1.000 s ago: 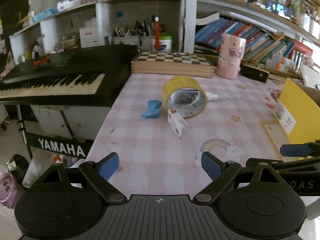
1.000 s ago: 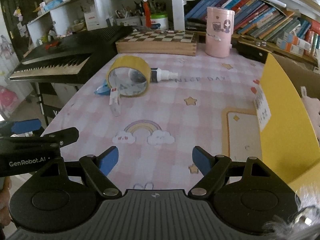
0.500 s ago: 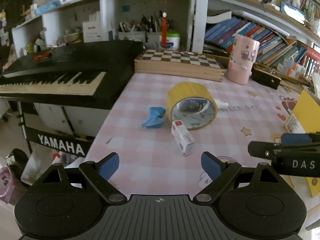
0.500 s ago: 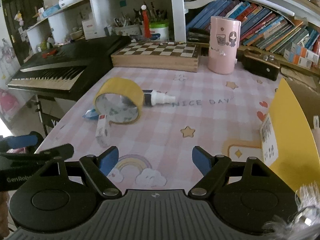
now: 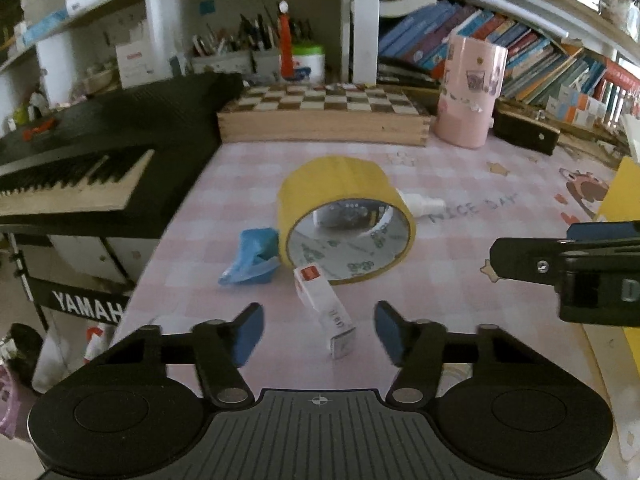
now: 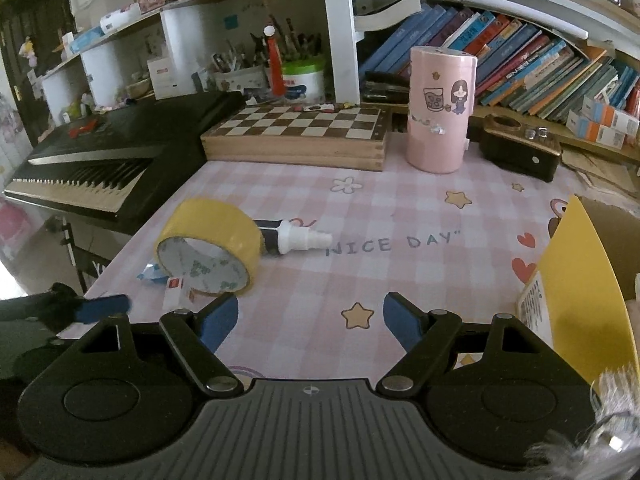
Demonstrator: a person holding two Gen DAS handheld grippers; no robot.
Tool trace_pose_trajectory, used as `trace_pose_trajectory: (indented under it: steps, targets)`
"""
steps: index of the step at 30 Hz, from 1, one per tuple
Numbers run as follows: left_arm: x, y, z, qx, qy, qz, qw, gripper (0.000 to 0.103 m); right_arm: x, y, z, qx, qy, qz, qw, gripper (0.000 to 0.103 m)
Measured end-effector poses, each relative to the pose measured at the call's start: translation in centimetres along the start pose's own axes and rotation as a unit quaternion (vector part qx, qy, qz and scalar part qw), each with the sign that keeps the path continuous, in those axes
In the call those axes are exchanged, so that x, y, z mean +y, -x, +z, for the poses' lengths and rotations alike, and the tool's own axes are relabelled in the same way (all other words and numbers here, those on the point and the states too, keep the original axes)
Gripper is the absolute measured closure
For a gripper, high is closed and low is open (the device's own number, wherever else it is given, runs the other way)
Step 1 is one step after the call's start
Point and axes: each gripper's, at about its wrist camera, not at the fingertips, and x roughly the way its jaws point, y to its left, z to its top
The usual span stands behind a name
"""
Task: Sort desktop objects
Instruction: 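Move both open grippers toward the yellow tape roll and small white-red box, then grasp the small white-red box with the left gripper while the right gripper grasps the yellow tape roll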
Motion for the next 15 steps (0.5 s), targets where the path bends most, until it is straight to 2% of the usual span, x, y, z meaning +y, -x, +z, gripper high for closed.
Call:
trace_pose_trajectory:
  steps: [1, 4, 6, 15]
  targets:
    - [-0.1, -0.5, 0.1, 0.004, -0.001, 0.0, 1.0, 0.054, -0.1, -0.2, 0.1, 0.001, 0.0, 0.001, 1.0, 0.024]
    - [-0.3, -1.4, 0.2, 0.013, -0.005, 0.003, 0.9999, 0.07, -0.1, -0.6, 0.3, 0.004, 0.001, 0.005, 1.0, 0.024]
    - [-0.2, -1.5, 0.2, 0.017, -0.005, -0.006, 0.9998, 0.089, 0.0, -0.9, 0.4, 0.007, 0.004, 0.011, 1.0, 0.024]
    - [1.9, 0.9, -0.6, 0.013, 0.024, -0.01, 0.9996, 0.09, 1.2, -3.4, 1.3, 0.016, 0.019, 0.041, 0.999, 0.025]
